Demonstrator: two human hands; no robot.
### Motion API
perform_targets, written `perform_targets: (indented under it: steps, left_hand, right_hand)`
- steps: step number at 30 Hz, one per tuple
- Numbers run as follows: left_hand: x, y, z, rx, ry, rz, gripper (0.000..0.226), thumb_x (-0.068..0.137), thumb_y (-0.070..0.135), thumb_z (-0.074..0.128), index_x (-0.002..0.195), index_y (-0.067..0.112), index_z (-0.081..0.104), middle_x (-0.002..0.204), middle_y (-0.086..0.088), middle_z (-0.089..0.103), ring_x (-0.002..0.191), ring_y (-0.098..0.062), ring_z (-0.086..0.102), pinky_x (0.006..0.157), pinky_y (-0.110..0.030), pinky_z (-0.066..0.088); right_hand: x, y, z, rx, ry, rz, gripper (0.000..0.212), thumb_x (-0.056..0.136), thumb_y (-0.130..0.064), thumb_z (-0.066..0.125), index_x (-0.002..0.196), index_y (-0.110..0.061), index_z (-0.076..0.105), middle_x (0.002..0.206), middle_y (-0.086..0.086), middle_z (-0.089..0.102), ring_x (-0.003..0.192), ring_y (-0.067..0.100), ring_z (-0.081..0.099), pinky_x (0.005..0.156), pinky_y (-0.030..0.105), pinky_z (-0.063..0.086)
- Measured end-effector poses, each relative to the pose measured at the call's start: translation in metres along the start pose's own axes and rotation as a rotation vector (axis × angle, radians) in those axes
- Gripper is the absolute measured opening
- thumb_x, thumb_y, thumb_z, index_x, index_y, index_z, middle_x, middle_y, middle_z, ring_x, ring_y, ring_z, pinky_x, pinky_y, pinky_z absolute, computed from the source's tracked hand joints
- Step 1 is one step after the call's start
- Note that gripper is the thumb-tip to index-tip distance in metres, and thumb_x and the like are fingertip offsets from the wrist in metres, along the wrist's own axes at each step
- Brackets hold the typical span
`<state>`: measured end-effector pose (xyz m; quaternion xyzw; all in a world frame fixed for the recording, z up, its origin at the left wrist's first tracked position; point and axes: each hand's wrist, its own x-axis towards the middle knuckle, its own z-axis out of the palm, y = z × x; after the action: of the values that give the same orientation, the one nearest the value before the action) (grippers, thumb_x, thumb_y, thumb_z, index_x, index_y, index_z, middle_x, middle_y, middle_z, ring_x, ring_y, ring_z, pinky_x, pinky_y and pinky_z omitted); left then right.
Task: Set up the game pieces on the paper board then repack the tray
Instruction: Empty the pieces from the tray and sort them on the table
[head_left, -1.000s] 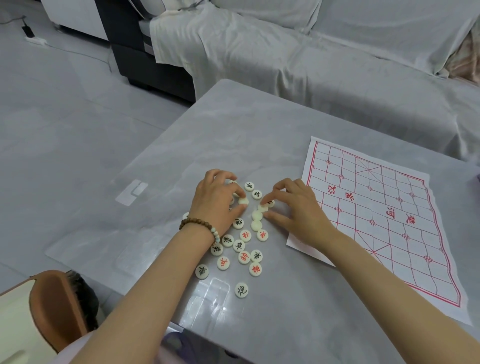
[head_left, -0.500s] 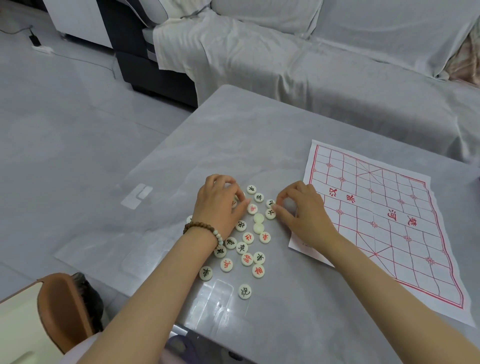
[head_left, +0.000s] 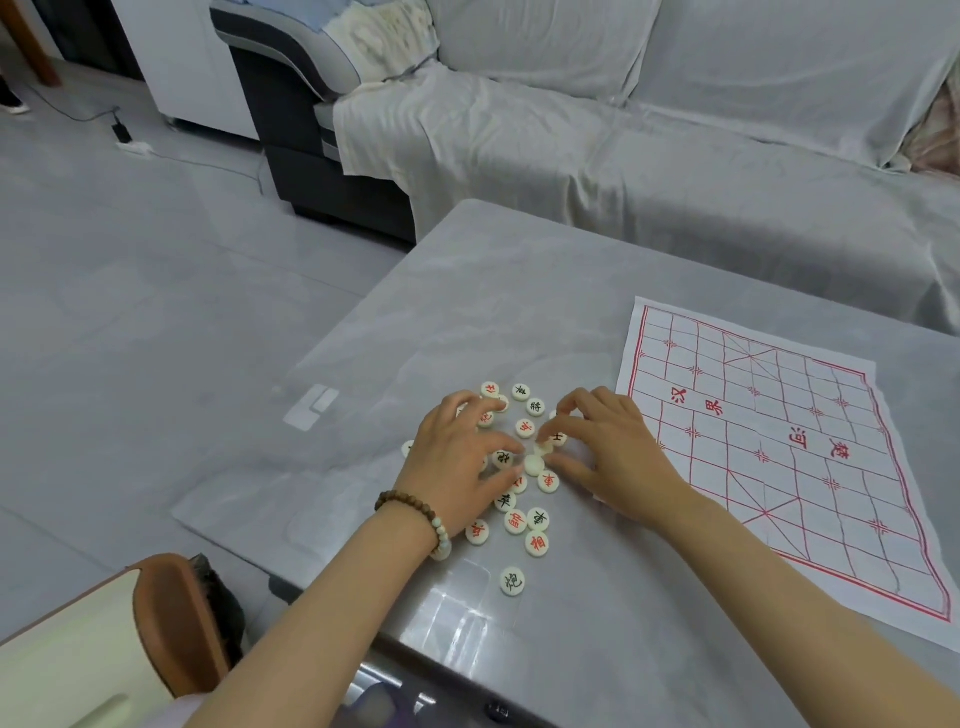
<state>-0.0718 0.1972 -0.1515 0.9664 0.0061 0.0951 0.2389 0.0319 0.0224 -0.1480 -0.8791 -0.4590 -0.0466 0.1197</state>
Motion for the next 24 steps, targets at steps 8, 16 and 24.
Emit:
perform_targets:
  steps: [8, 16, 24]
  left_hand:
    - [0.007, 0.011, 0.003, -0.002, -0.034, 0.0, 0.026, 0.086, 0.041, 0.057, 0.111, 0.038, 0.063, 0.143, 0.016, 0.032, 0.135, -0.012, 0.013, 0.111, -0.027, 0.012]
    - [0.016, 0.012, 0.004, 0.08, -0.099, -0.061, 0.026, 0.087, 0.048, 0.053, 0.107, 0.038, 0.064, 0.147, 0.015, 0.026, 0.136, -0.014, 0.01, 0.109, -0.029, 0.011]
    - [0.021, 0.014, 0.006, -0.016, -0.053, -0.141, 0.022, 0.086, 0.046, 0.055, 0.095, 0.03, 0.068, 0.142, 0.013, 0.035, 0.135, -0.01, 0.014, 0.108, -0.026, 0.012]
  right_hand:
    - [-0.015, 0.003, -0.002, 0.057, -0.019, 0.054, 0.018, 0.085, -0.037, 0.063, 0.101, -0.029, 0.063, 0.107, -0.009, 0.053, 0.093, 0.006, 0.036, 0.082, 0.021, 0.022]
    - [-0.014, 0.005, -0.003, 0.234, -0.076, 0.178, 0.016, 0.087, -0.041, 0.059, 0.099, -0.03, 0.063, 0.103, -0.017, 0.05, 0.095, 0.008, 0.039, 0.082, 0.021, 0.025]
    - [-0.004, 0.007, 0.002, 0.249, 0.013, 0.326, 0.01, 0.088, -0.041, 0.059, 0.084, -0.031, 0.061, 0.093, -0.013, 0.051, 0.089, 0.009, 0.039, 0.079, 0.024, 0.023]
